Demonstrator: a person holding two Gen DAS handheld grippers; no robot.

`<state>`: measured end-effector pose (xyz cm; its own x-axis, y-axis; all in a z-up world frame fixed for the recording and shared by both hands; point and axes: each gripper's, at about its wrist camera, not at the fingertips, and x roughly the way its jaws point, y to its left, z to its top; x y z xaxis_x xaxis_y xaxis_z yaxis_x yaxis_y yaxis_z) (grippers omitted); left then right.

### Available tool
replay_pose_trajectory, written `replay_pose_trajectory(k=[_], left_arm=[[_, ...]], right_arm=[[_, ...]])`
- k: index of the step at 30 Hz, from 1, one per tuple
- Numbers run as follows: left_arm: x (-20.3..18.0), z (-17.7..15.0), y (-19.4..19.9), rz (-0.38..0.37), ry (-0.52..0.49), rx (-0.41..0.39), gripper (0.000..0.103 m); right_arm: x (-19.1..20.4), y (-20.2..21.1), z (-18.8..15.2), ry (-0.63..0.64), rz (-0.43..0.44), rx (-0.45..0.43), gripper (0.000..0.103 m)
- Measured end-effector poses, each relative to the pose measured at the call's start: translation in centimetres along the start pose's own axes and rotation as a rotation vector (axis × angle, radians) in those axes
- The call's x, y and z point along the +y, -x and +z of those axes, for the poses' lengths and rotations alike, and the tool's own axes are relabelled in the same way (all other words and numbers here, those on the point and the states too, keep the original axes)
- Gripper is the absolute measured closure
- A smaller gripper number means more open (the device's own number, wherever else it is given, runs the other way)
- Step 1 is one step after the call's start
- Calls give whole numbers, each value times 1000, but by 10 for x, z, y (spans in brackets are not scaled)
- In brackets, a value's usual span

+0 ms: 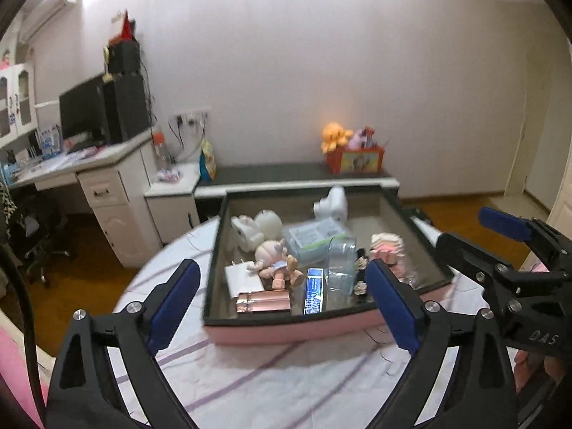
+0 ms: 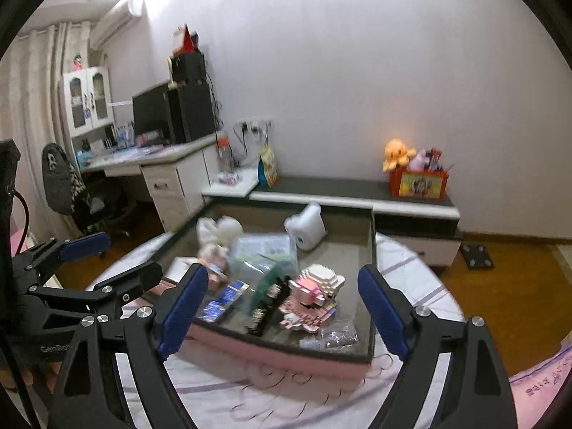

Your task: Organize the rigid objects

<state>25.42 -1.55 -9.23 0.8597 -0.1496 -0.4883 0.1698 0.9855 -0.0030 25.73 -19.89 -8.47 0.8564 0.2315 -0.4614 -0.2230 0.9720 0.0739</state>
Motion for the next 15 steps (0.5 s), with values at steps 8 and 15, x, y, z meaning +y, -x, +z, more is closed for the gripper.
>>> replay_pose_trajectory(k=[8,15], left_arm=[[1,-5,105,17,26,-160,0],[-10,-14,184,49,-3,-270,0]], right_arm=[[34,100,3,39,-50,-131,0],[59,174,-4,68,-116,-219,0]])
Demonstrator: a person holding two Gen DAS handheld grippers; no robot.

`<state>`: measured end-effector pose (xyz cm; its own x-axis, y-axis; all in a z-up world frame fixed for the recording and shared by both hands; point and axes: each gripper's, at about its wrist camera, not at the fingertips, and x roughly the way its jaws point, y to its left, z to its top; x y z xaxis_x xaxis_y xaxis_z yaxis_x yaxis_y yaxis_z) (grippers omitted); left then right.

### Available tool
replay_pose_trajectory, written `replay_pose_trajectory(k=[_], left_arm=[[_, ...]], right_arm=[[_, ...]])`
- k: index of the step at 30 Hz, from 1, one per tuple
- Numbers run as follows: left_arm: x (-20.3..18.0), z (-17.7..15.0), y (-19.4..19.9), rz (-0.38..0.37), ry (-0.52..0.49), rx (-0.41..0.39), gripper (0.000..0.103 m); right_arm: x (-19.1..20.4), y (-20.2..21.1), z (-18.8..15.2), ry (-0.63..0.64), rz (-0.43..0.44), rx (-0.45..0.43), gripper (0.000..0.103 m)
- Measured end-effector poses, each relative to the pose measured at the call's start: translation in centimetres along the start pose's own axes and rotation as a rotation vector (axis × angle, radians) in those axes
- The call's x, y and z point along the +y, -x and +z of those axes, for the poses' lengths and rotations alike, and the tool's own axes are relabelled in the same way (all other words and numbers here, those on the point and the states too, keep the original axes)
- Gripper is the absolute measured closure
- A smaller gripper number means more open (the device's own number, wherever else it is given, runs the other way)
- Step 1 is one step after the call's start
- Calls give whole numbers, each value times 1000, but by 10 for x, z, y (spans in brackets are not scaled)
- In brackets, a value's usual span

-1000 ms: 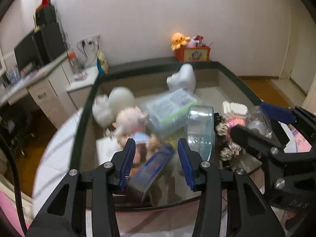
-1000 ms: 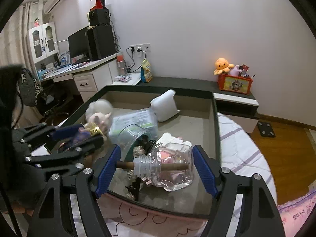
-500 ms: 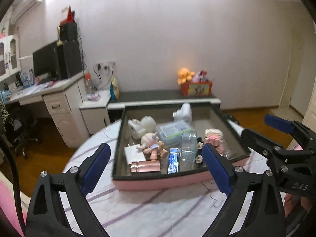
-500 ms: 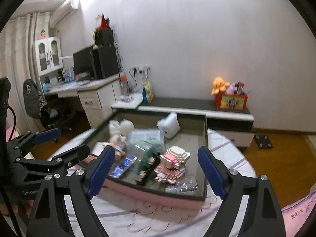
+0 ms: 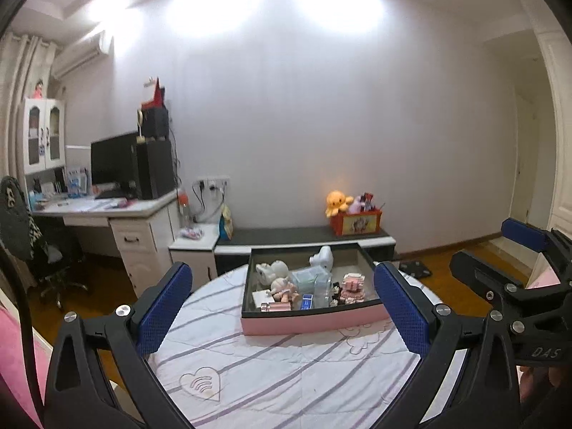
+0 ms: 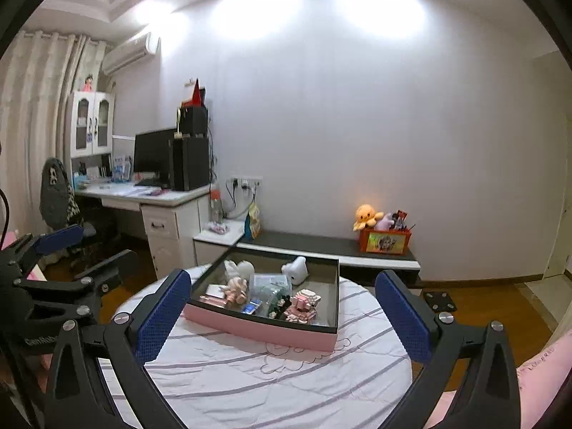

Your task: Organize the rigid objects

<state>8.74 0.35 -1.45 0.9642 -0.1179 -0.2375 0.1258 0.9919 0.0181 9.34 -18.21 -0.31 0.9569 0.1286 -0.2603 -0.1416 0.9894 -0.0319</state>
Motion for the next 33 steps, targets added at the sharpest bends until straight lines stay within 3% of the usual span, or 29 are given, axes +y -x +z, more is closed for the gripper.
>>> replay_pose_trajectory(k=[12,19,33], left_arm=[[-11,13,96,62,-13,-100,0],[-11,21,114,85,-9,-147,0],[-11,24,116,84,-3,-143,0]], right_arm=[[15,93,9,2,-19,-88,0],[24,115,18,18,-25,-146,0],[25,113,17,13,-23,-151,0]])
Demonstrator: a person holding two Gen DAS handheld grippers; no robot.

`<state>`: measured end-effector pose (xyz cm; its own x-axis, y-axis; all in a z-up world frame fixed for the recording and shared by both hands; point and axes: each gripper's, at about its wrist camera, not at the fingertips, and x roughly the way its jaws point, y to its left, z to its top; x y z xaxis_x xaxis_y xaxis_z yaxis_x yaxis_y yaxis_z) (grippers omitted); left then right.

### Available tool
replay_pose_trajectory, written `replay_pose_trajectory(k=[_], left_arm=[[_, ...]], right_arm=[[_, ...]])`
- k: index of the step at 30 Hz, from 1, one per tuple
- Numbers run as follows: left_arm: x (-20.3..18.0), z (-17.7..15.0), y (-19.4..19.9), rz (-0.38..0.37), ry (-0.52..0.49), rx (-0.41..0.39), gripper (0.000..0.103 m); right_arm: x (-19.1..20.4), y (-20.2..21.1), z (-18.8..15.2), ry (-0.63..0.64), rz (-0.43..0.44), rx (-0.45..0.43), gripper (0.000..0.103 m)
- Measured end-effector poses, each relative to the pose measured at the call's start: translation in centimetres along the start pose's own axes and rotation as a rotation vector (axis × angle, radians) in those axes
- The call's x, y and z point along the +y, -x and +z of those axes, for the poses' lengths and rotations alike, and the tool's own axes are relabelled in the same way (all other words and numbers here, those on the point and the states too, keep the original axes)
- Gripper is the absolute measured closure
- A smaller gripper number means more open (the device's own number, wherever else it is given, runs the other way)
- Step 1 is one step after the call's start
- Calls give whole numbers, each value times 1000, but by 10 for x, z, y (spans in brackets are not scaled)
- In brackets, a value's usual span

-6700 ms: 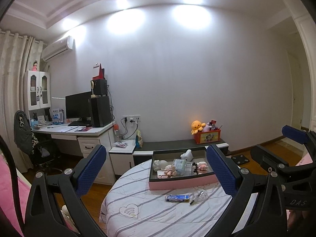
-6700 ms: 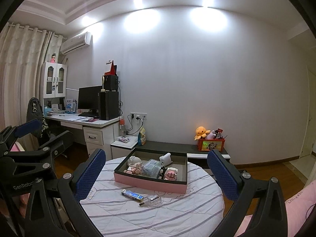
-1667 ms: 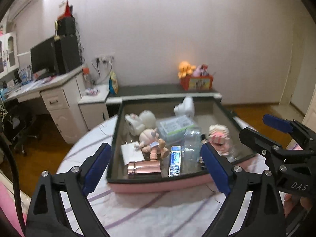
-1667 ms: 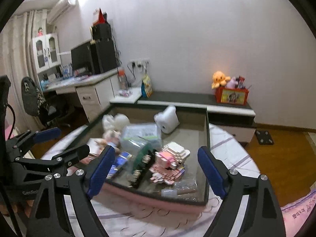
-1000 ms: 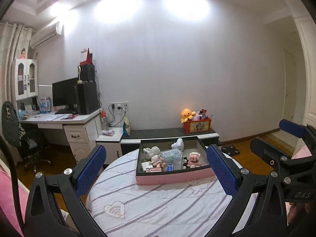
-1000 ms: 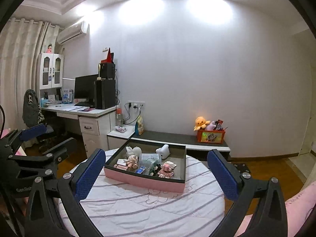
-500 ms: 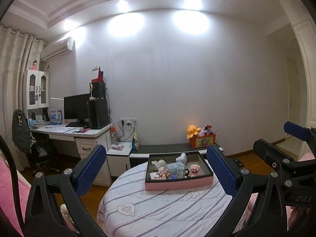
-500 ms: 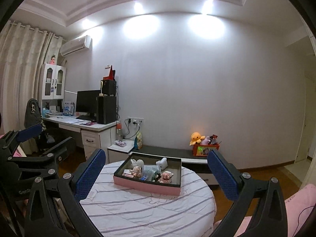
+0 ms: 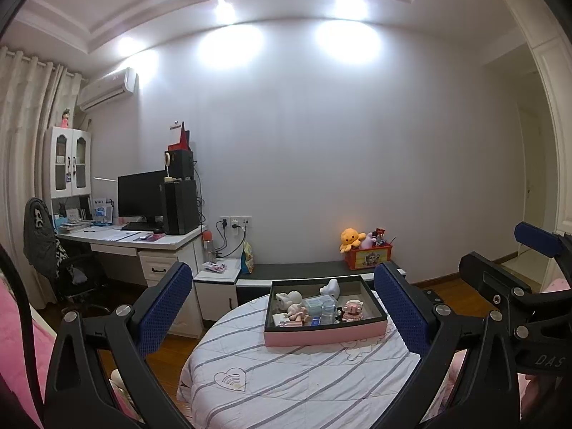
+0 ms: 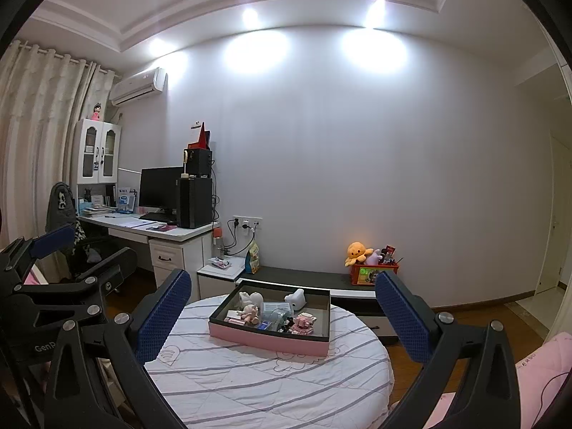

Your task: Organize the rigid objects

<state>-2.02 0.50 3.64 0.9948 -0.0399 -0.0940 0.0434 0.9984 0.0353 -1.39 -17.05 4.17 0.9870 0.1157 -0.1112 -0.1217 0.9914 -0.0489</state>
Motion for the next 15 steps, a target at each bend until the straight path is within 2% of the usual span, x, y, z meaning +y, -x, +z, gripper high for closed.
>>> replay_pose_trajectory(k=[15], left_arm=[[-1,0,-4,-19,8,-12,0]], right_arm=[[-3,1,-1,-9,-6,2,0]])
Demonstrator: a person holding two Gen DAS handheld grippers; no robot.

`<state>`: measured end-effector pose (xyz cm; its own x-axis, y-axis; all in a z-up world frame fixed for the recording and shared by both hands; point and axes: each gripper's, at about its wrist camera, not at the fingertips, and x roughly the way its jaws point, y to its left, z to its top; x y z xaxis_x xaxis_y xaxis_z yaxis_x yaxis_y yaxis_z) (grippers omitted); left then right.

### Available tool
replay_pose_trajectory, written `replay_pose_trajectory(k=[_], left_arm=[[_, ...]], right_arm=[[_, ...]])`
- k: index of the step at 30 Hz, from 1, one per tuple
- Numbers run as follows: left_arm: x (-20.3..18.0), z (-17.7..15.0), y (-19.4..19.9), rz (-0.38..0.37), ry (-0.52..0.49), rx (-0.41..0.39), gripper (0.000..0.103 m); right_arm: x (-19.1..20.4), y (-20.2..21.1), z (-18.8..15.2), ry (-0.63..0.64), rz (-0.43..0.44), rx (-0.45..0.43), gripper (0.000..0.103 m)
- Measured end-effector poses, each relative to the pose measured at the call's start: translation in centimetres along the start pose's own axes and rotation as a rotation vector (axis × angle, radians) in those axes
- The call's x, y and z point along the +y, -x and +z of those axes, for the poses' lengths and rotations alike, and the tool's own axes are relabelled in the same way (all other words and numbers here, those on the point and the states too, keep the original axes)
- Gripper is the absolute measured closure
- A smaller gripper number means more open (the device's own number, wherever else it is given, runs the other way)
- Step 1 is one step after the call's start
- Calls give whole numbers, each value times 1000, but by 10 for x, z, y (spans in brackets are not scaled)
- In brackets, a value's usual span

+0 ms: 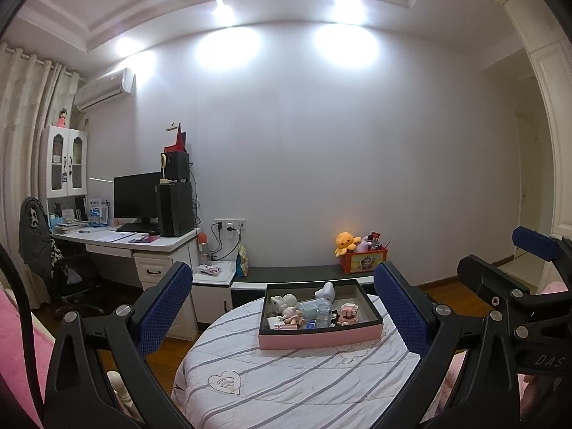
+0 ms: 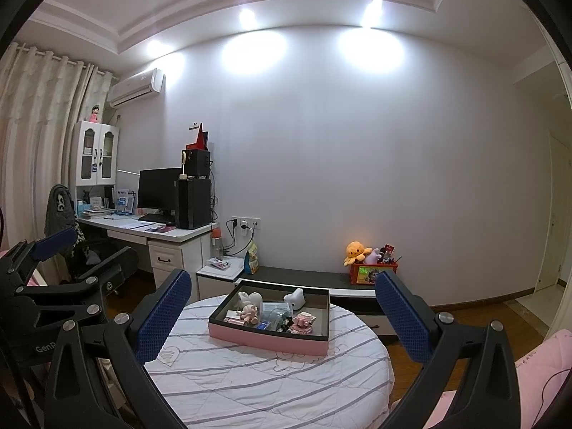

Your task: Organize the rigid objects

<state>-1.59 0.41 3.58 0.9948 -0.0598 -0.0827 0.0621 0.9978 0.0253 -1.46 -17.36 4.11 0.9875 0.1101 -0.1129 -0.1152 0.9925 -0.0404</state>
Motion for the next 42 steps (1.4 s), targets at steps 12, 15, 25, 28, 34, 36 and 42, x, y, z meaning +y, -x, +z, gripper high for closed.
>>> replay_pose_trajectory(k=[12,15,25,28,34,36,42], left_arm=[[-3,-1,-1,15,-10,-12,0],[-3,-1,-2,17,-11,-13,0],[-4,-2,-2,19,-11,-15,0],[-4,-2,-2,20,-11,-15,0],[-4,-2,-1,20,-11,-15,0],[-4,-2,-1,21,-10,-16,0],[-4,-2,-1,21,-10,-15,0]], right_arm=[[4,4,0,-1,-3,-1,0],[5,4,0,-2,-2,-1,0],[4,5,0,-2,-3,-1,0],[5,4,0,-3,-2,0,0],[4,5,0,-2,-3,-1,0],[5,4,0,-2,-3,0,0],[4,4,0,-3,-2,1,0]])
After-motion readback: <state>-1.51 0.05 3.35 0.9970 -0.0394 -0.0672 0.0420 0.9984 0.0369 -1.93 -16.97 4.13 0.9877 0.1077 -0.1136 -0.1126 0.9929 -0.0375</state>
